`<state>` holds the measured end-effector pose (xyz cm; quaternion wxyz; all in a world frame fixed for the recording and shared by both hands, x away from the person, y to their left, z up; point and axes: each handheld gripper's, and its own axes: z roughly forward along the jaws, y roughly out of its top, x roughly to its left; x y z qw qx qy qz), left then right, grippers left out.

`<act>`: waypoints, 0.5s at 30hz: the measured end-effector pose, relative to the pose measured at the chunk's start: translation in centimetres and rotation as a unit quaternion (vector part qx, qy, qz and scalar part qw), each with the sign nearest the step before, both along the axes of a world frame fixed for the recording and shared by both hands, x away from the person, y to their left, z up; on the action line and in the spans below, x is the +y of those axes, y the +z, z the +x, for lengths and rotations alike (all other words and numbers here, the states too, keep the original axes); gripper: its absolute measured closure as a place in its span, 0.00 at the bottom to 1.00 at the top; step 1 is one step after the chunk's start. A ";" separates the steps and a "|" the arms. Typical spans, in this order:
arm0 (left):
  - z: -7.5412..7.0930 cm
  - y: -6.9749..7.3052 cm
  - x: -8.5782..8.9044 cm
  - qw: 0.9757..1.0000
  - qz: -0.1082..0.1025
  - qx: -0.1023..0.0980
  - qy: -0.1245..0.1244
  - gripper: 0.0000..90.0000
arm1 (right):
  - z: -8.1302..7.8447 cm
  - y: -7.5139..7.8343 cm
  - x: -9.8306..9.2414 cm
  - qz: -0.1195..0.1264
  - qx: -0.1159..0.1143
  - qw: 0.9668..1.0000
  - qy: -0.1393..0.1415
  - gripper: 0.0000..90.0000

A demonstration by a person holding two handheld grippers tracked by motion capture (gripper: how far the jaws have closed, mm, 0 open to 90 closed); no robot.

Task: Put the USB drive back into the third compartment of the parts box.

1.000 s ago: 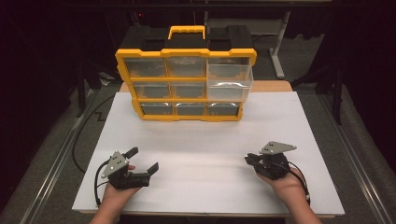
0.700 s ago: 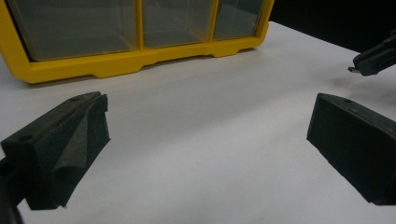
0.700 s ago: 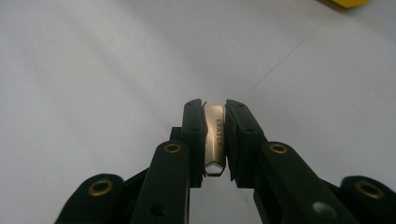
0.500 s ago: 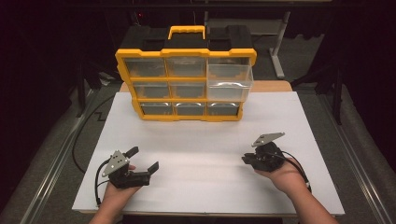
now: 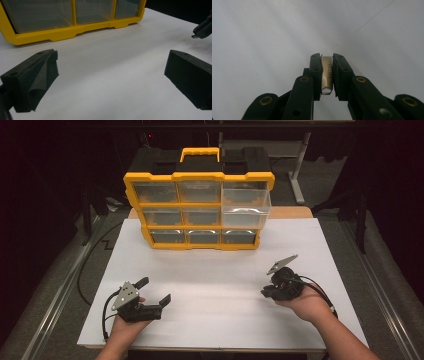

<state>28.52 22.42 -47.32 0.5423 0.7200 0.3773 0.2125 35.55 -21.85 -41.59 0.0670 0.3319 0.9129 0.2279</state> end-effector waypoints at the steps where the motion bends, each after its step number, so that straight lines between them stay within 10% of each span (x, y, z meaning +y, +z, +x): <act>1: 0.0 0.0 0.0 1.000 -0.001 -0.001 -0.001 0.00 | 0.1 0.0 0.0 -0.004 0.006 1.000 0.006 0.89; 15: -0.3 0.0 -0.3 1.000 -0.004 -0.005 -0.007 0.00 | 0.5 1.0 0.1 -0.041 0.035 0.997 0.049 0.89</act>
